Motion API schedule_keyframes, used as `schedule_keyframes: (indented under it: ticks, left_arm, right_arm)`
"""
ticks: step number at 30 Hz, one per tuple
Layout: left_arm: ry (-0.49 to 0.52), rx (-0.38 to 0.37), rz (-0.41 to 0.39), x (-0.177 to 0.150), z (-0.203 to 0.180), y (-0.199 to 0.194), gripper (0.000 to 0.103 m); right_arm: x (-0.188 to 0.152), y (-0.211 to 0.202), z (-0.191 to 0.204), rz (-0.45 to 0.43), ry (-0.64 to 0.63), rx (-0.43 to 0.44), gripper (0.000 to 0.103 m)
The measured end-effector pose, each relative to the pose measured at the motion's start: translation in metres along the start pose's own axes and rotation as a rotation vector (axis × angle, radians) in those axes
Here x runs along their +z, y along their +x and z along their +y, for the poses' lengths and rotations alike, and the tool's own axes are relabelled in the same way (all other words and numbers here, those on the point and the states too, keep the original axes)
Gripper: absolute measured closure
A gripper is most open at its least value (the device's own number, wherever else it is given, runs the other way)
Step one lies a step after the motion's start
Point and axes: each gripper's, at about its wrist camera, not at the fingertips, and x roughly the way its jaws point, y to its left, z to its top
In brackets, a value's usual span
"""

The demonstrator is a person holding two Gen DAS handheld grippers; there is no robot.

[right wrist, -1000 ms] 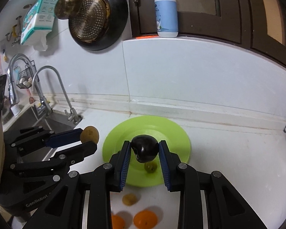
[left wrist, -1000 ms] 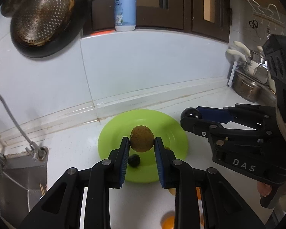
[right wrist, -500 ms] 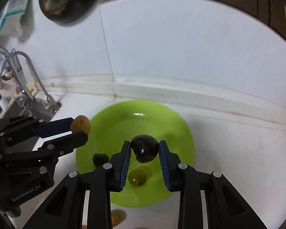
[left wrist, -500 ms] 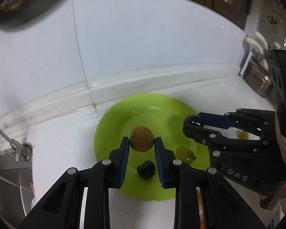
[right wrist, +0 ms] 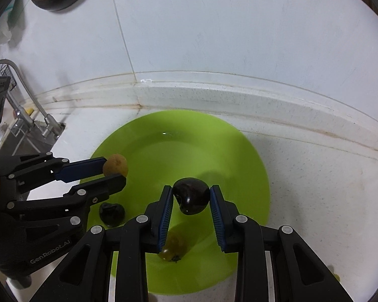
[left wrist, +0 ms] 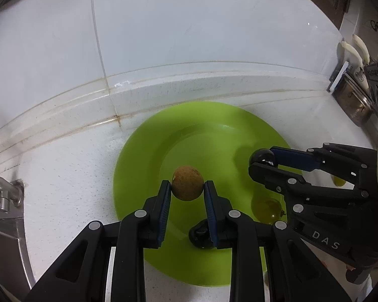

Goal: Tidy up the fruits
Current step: 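Open the left gripper onto the plate while the right gripper releases the dark plum there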

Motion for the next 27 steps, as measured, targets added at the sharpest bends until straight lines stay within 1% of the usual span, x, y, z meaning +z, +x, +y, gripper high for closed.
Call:
schedule_keyframes:
  ticks: [1, 5, 7, 10, 13, 17, 21, 24, 27]
  left_arm:
    - [0.001, 0.003, 0.001, 0.0, 0.0, 0.001, 0.076]
    - [0.002, 0.016, -0.001, 0.002, 0.002, -0.001, 0.069]
    - [0.0, 0.025, -0.017, 0.0, 0.002, -0.009, 0.069]
    - [0.008, 0.04, -0.042, -0.002, -0.001, -0.024, 0.065]
    - [0.017, 0.057, -0.08, -0.007, -0.005, -0.043, 0.061]
    - [0.01, 0.049, -0.125, -0.016, -0.011, -0.073, 0.055]
    - [0.016, 0.052, -0.178, -0.027, -0.016, -0.104, 0.047]
    - [0.039, 0.061, -0.212, -0.04, -0.024, -0.125, 0.044]
    - [0.054, 0.056, -0.236, -0.053, -0.029, -0.142, 0.039]
  right_arm:
    - [0.001, 0.001, 0.001, 0.003, 0.002, 0.001, 0.072]
    - [0.002, 0.003, 0.0, 0.009, 0.01, 0.002, 0.071]
    - [0.001, 0.002, 0.002, 0.007, 0.013, -0.006, 0.067]
    - [-0.002, -0.01, 0.004, -0.02, 0.006, -0.018, 0.067]
    - [-0.005, -0.028, 0.008, -0.056, -0.003, -0.026, 0.067]
    - [-0.012, -0.059, 0.015, -0.113, -0.008, -0.028, 0.067]
    - [-0.022, -0.089, 0.022, -0.167, -0.013, -0.037, 0.06]
    - [-0.032, -0.109, 0.031, -0.204, -0.025, -0.045, 0.058]
    - [-0.045, -0.127, 0.04, -0.24, -0.027, -0.052, 0.051]
